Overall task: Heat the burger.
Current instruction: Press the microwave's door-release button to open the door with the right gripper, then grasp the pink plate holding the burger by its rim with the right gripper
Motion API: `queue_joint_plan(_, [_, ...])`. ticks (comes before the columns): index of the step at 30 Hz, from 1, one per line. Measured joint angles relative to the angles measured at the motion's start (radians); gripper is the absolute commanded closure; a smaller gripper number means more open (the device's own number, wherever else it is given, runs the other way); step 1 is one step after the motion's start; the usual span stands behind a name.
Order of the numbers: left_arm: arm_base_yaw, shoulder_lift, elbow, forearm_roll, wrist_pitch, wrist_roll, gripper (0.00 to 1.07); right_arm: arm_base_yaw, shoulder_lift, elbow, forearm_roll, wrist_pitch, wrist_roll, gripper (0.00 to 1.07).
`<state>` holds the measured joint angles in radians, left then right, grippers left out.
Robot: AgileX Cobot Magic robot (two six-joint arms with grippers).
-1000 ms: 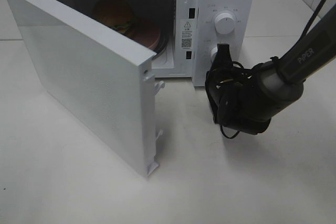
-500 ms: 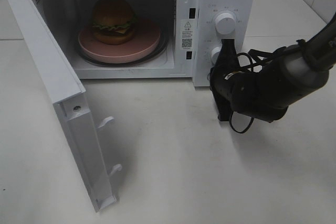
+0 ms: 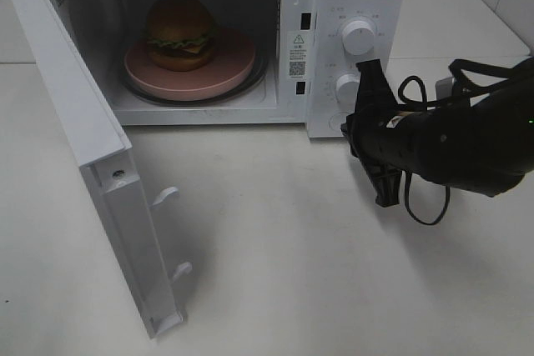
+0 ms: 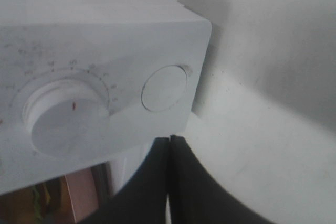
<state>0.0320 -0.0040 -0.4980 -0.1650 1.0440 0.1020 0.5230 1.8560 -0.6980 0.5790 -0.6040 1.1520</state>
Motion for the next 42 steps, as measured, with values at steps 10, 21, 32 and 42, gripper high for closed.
queue_joint_plan(10, [0.000, 0.000, 0.000, 0.000, 0.000, 0.000, 0.05, -0.026, -0.164, 0.011, -0.110, 0.391, -0.385, 1.07])
queue_joint_plan(21, [0.000, 0.000, 0.000, 0.000, 0.000, 0.000, 0.05, -0.070, -0.244, -0.155, -0.206, 0.942, -0.950, 1.07])
queue_joint_plan(32, [0.000, 0.000, 0.000, 0.000, 0.000, 0.000, 0.05, -0.070, -0.244, -0.246, -0.371, 1.314, -1.544, 1.04])
queue_joint_plan(42, [0.000, 0.000, 0.000, 0.000, 0.000, 0.000, 0.05, -0.070, -0.244, -0.280, -0.448, 1.403, -2.236, 1.00])
